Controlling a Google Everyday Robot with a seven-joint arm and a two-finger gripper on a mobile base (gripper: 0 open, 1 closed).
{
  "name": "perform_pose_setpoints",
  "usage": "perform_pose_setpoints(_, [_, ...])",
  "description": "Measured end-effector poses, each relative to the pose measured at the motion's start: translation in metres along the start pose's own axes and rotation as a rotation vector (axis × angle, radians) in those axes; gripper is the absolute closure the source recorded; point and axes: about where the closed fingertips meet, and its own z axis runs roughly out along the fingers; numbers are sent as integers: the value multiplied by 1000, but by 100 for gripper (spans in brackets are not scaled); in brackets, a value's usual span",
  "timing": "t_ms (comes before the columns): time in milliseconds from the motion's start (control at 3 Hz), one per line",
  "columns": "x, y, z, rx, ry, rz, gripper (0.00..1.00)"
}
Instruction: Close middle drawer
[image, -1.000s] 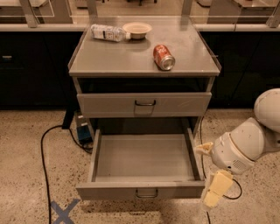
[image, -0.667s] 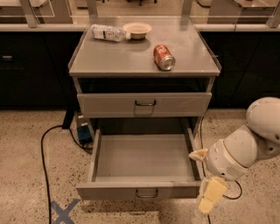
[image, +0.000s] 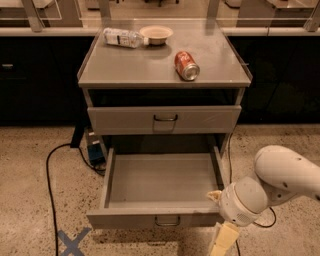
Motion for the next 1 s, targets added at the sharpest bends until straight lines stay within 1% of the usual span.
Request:
perform_pose_setpoints(333, [20, -11, 40, 15, 36, 14, 0])
perform_pose_setpoints(667, [37, -21, 75, -3, 76, 26, 0])
perform_pose_setpoints(1000, [55, -27, 104, -53, 100, 48, 0])
